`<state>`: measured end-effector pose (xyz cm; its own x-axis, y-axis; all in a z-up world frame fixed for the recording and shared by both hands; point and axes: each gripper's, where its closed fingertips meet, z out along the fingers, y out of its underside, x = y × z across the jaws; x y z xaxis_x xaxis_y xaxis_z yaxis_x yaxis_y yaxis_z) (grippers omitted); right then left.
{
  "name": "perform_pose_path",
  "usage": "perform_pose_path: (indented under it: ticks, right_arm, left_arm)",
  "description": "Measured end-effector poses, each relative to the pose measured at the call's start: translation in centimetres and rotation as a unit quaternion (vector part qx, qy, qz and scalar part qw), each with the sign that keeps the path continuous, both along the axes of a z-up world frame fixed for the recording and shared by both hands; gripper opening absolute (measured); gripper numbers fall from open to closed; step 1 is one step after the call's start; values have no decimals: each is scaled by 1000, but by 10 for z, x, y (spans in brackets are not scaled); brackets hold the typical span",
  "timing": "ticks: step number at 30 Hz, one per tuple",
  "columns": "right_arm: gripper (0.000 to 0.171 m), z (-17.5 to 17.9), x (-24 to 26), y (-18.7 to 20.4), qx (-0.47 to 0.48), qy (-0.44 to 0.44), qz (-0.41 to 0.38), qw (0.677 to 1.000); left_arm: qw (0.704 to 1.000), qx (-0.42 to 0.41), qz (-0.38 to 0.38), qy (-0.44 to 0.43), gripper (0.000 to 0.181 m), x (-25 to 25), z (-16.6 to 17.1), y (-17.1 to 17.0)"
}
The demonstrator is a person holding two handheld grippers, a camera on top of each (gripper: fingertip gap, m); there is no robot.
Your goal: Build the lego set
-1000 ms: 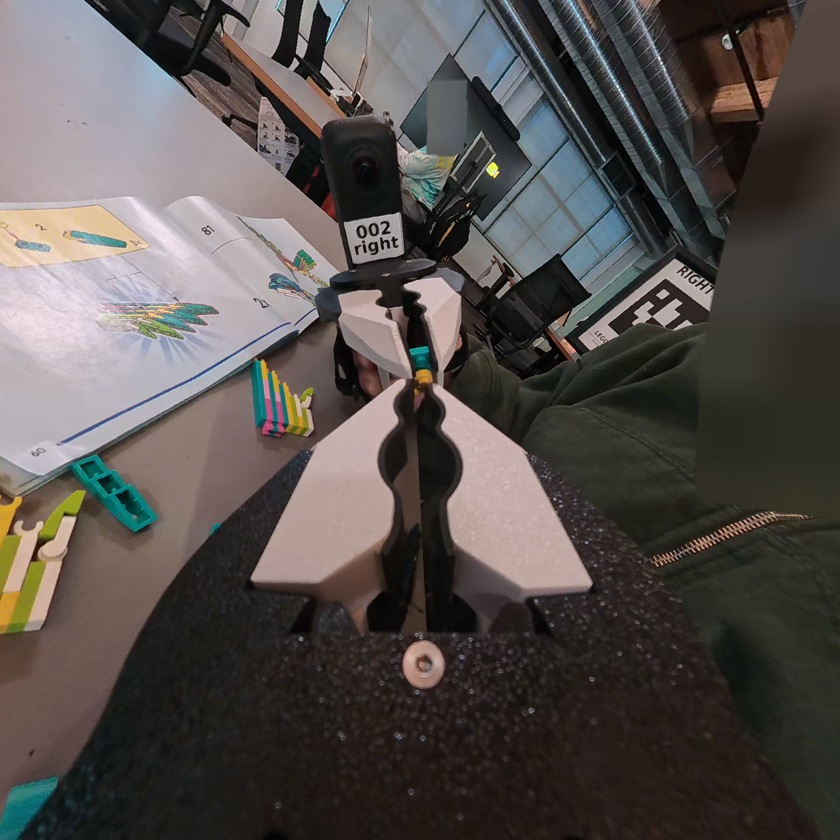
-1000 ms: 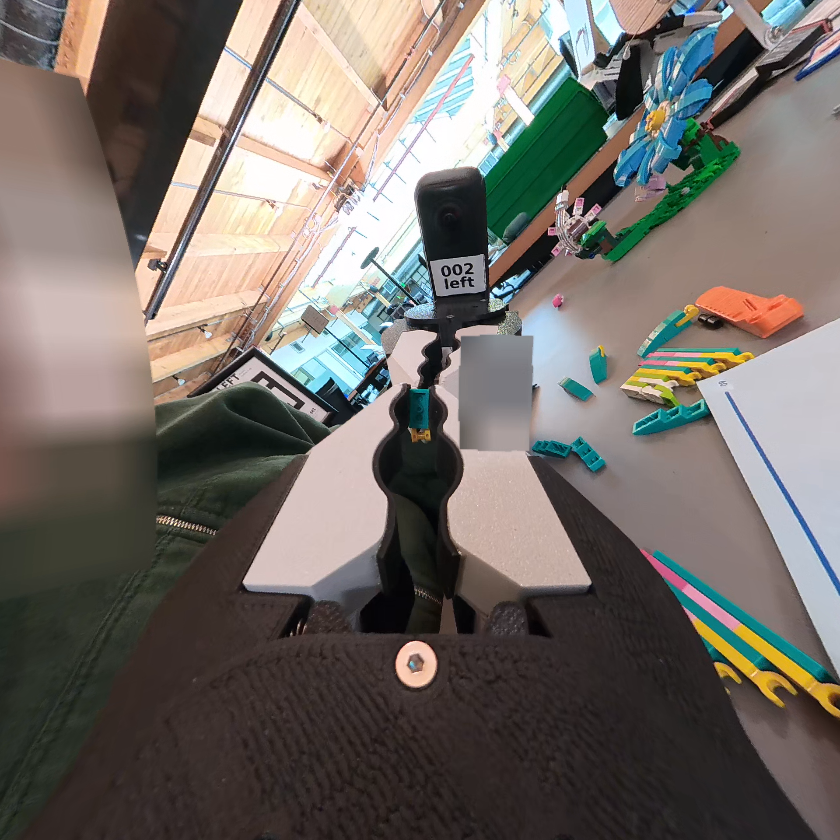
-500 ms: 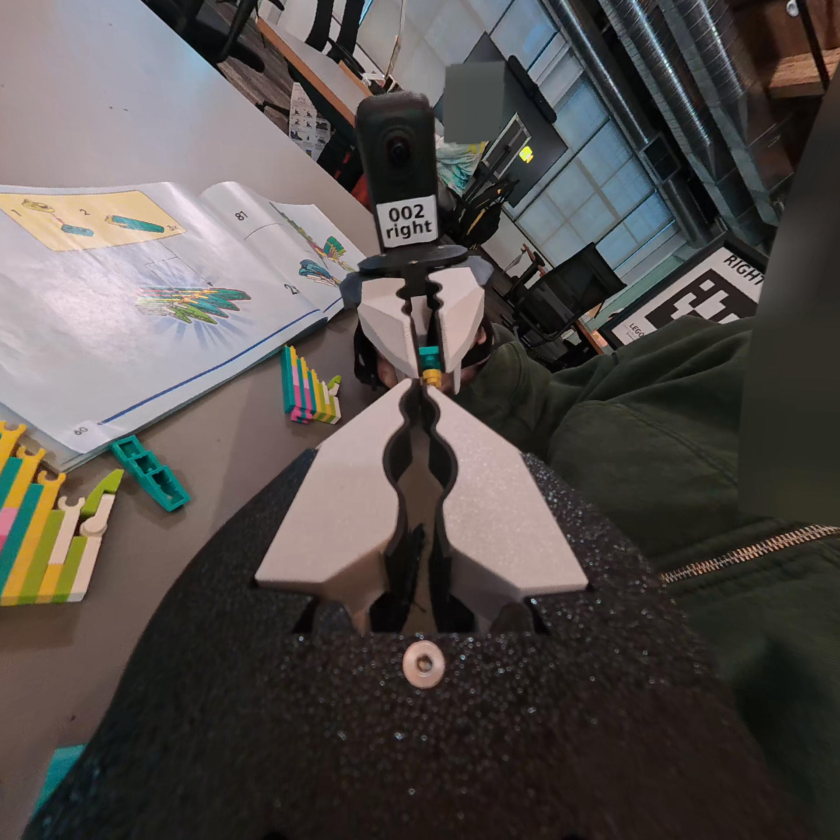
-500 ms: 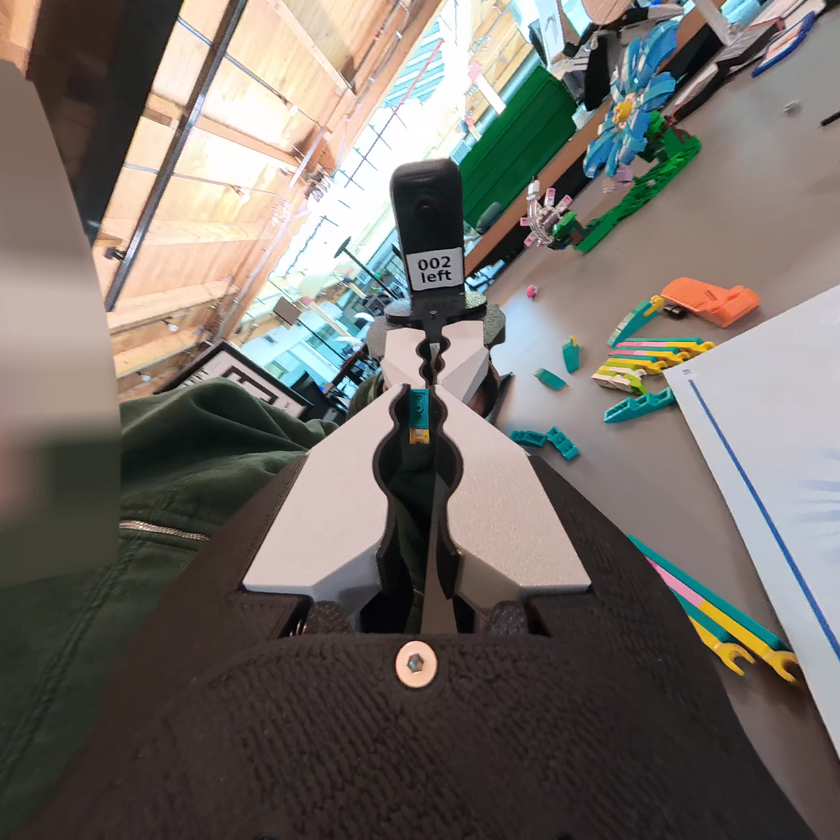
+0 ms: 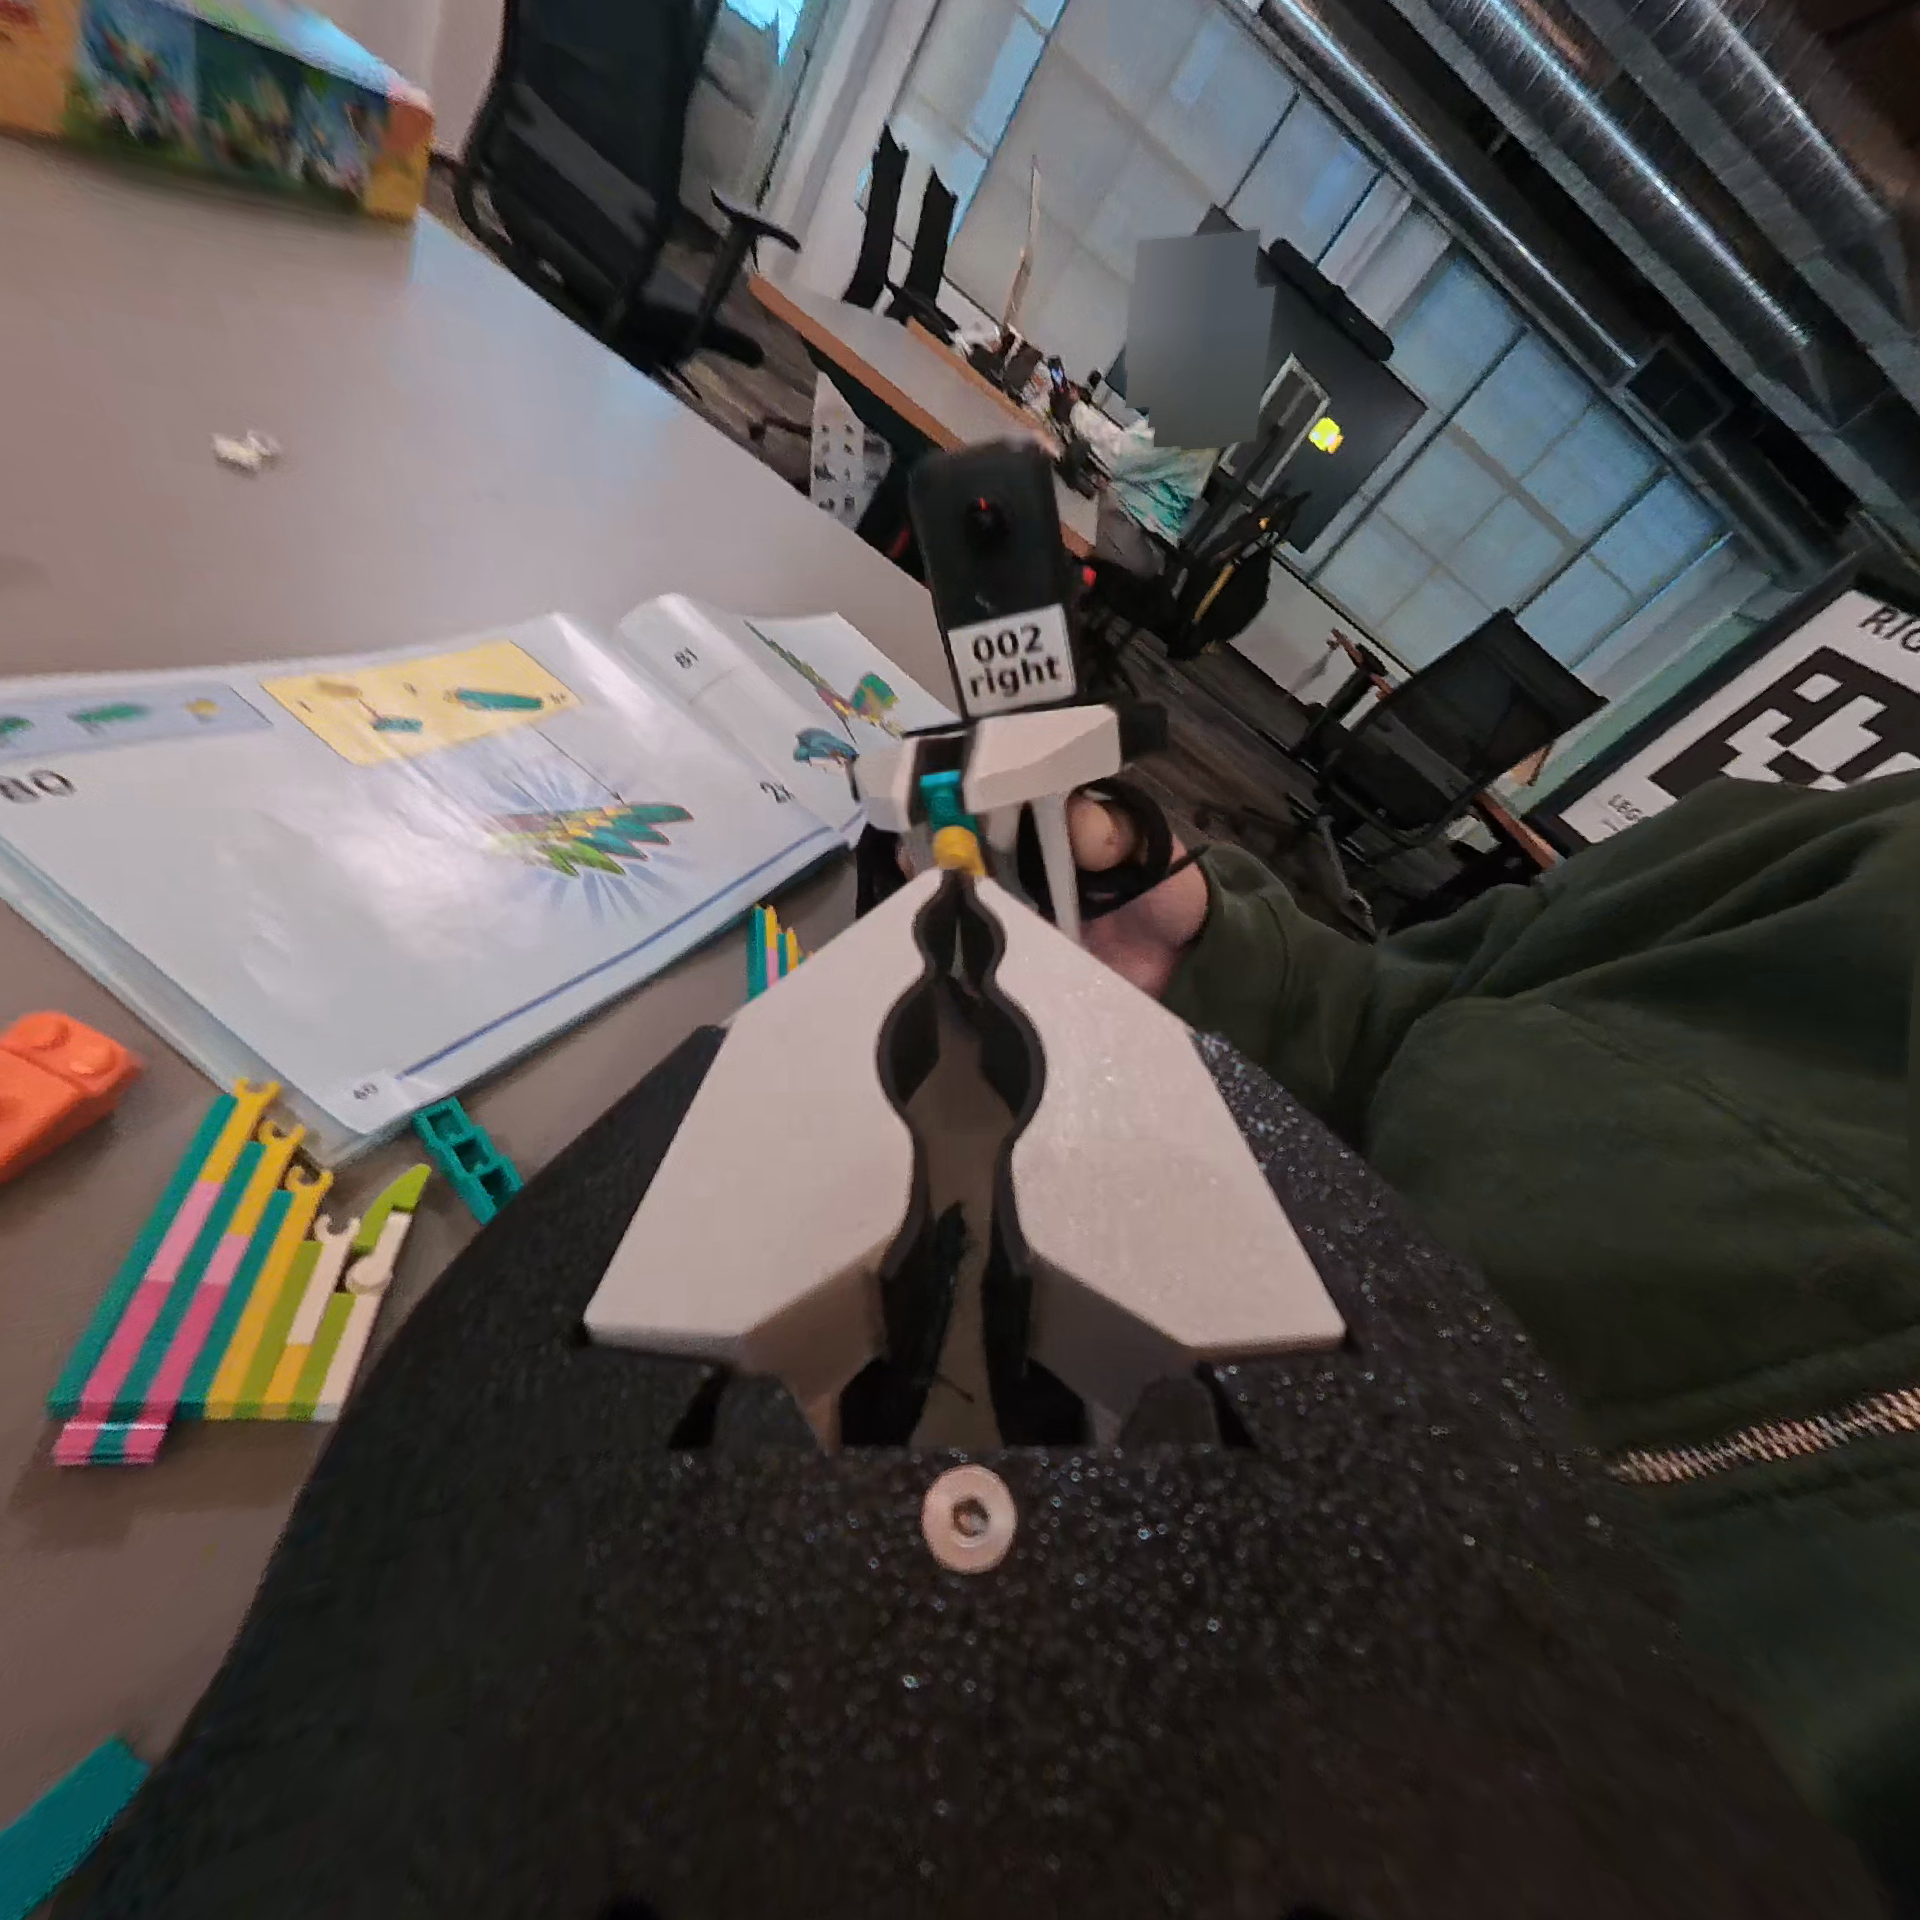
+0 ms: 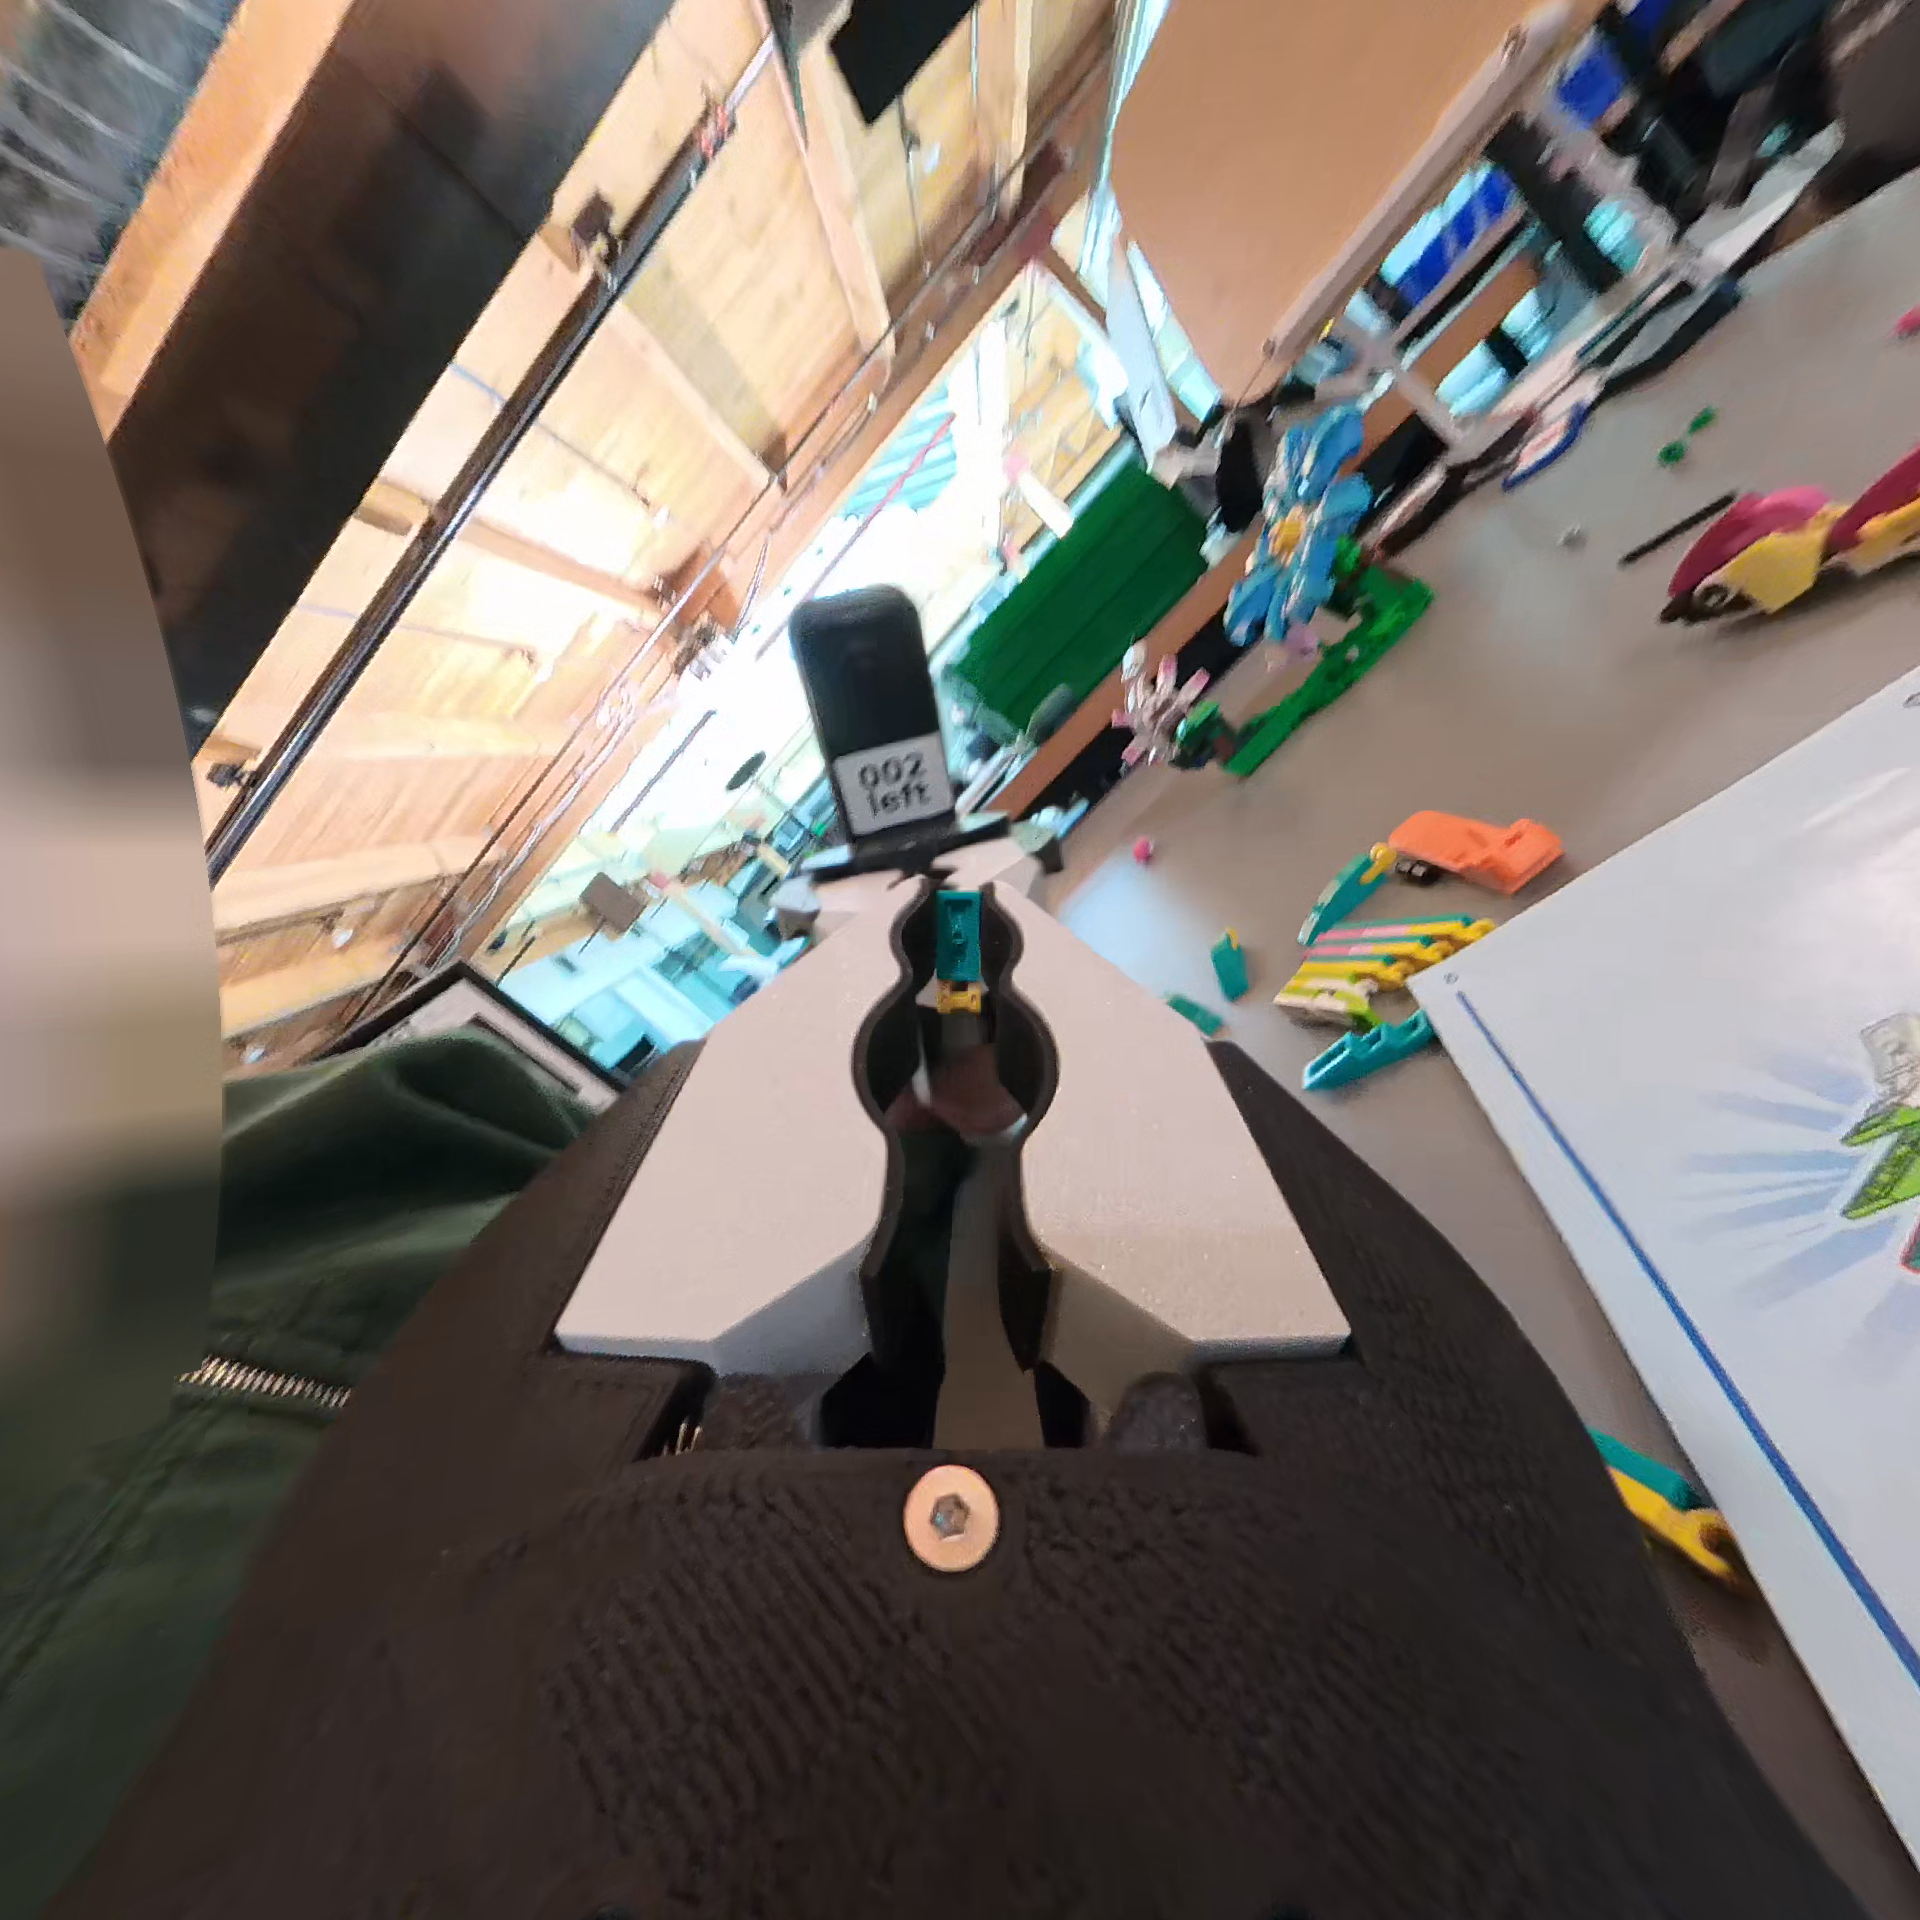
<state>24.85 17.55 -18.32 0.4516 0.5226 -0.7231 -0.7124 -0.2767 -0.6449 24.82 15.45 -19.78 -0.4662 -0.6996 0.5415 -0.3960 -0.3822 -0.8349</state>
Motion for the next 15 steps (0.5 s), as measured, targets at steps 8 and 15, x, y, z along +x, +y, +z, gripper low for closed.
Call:
perform_pose_path:
  ticks: [8, 15]
  right_arm:
    - [6, 43, 31, 1, 121, 171, -127, 970]
    - [6, 64, 14, 7, 155, 264, -115, 945]
  left_arm:
    - [912, 305, 212, -175, 38, 10, 33, 26]
    - [722, 542, 294, -312, 29, 0, 72, 7]
